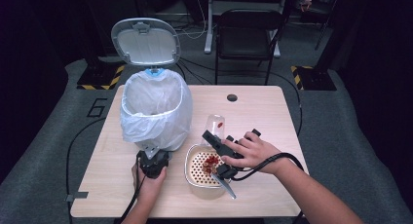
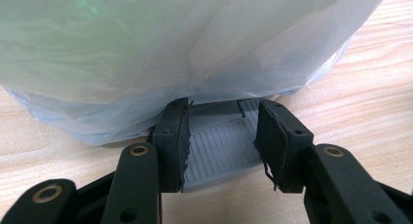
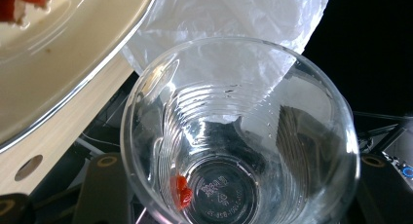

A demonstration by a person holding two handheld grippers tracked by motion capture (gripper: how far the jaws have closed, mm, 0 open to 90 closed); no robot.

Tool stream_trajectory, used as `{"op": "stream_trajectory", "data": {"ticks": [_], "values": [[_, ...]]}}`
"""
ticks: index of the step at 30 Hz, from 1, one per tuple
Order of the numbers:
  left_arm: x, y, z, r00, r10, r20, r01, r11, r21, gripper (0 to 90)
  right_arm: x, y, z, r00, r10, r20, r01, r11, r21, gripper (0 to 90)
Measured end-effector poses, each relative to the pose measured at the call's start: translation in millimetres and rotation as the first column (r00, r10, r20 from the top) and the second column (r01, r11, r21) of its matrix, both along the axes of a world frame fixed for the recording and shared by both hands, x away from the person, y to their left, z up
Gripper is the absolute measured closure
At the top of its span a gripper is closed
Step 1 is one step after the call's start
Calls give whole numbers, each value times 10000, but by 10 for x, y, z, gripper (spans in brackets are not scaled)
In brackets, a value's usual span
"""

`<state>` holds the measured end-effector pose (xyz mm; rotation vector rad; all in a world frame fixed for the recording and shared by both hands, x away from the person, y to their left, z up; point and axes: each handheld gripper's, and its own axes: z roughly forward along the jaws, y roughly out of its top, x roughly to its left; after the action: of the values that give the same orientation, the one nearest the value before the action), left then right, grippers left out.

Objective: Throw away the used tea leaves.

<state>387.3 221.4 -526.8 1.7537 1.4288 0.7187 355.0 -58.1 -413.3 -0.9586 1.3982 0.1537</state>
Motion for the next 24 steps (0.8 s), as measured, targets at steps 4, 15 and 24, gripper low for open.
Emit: {"op": "stream_trajectory", "data": {"ticks": [4, 15, 24], "values": [[2, -8, -4, 10000, 63, 64, -62, 9999, -112, 556, -18, 27, 43, 9995, 3, -306, 0, 10000, 100, 381], [0, 6, 5, 10000, 2, 61, -3, 9999, 136, 556, 33, 123, 418, 9420, -820, -3254, 816, 9966, -148, 385], [0, 2, 0, 10000, -1, -8, 1, 10000, 0, 556, 157, 168, 632, 7753, -1571, -6117, 1864, 9823, -160, 385]]}}
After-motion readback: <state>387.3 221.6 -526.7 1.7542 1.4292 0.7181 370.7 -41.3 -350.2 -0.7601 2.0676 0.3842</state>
